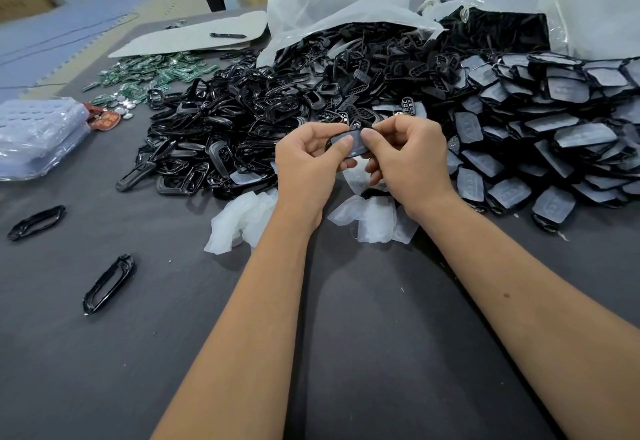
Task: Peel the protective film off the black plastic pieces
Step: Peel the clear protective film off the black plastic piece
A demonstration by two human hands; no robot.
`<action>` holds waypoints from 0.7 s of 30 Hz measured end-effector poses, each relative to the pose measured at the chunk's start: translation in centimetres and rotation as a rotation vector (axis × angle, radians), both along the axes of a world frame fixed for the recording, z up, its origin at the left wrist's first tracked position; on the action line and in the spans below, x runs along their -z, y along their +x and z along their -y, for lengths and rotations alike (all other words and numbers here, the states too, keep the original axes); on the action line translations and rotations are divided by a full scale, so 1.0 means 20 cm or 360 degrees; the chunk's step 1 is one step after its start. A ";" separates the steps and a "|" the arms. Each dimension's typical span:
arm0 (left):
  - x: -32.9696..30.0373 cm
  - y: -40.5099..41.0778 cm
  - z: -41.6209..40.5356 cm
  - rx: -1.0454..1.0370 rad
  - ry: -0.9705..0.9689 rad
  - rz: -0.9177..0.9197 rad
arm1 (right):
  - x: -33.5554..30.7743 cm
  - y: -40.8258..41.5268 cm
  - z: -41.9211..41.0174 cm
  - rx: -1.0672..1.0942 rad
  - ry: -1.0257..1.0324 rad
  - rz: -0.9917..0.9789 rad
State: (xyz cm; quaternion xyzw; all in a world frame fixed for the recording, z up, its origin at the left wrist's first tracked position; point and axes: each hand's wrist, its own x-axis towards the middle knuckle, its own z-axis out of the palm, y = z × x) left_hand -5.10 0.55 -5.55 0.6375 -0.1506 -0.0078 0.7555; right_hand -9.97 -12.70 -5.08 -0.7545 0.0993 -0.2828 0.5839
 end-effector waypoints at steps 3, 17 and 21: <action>0.00 0.01 0.00 -0.0003 0.0003 -0.0048 | 0.00 0.00 0.00 -0.0049 -0.0002 -0.0031; -0.01 0.01 -0.02 0.0051 0.0041 -0.0076 | -0.02 0.00 0.00 -0.0118 0.0244 -0.0103; -0.01 0.02 -0.02 0.0042 0.0012 -0.0156 | -0.01 -0.01 -0.01 -0.0036 -0.0033 -0.0047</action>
